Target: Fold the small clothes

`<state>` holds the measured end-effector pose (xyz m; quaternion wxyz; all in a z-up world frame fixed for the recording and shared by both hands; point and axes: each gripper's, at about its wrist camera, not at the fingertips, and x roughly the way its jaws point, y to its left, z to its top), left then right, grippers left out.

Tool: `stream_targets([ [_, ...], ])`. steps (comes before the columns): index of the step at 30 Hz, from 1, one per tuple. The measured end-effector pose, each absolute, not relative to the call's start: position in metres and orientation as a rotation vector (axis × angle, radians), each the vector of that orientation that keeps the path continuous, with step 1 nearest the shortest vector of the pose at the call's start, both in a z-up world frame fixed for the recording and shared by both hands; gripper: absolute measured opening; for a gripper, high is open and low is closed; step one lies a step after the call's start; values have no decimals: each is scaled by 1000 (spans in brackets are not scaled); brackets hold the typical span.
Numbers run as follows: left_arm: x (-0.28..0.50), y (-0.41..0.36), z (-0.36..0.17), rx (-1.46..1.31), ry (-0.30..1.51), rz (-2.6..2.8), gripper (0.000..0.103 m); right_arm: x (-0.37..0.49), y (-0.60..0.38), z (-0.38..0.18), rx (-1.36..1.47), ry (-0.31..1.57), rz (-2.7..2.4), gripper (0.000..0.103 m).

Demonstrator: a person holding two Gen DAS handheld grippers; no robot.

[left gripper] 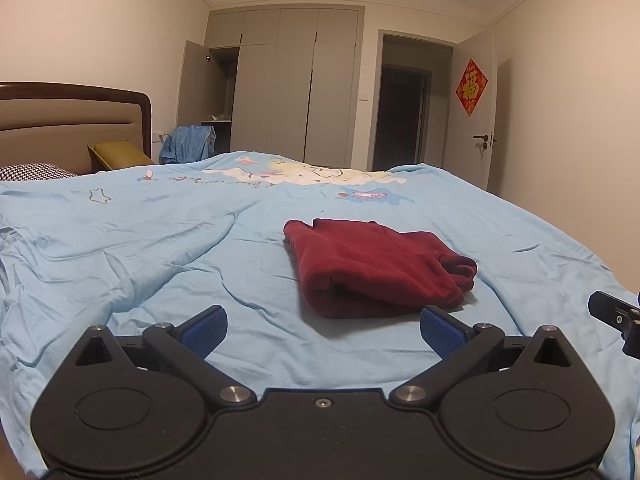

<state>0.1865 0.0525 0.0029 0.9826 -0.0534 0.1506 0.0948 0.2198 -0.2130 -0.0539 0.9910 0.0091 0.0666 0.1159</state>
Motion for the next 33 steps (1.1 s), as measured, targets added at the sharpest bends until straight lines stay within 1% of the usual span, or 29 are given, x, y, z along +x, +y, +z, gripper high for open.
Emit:
stream_targets([
  [33,186,52,0,-109,309,192,102,220,-213,-54,20,138,233,103],
])
